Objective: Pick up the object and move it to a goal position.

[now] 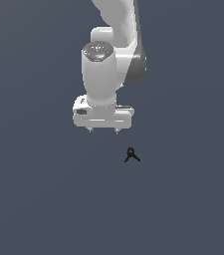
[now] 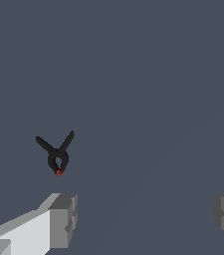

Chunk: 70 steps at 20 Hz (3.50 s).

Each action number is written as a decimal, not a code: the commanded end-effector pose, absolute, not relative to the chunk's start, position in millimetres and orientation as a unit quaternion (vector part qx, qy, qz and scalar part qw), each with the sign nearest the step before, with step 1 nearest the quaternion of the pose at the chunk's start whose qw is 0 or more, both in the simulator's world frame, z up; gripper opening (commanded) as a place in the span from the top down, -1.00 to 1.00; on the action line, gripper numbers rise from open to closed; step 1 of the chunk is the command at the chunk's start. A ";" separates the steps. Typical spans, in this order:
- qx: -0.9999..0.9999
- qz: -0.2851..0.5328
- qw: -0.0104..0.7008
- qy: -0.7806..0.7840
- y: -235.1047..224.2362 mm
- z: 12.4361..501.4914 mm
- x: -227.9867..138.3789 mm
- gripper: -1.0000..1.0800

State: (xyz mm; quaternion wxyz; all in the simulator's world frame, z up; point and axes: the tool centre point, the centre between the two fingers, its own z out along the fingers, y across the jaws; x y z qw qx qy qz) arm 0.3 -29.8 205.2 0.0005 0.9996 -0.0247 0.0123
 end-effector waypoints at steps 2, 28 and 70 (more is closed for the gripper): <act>1.000 0.012 0.001 -0.025 -30.3 205.2 0.1 -0.92; 1.000 0.002 0.006 0.016 28.8 127.2 9.3 -0.92; 0.999 0.000 0.000 0.047 99.6 13.5 3.6 1.00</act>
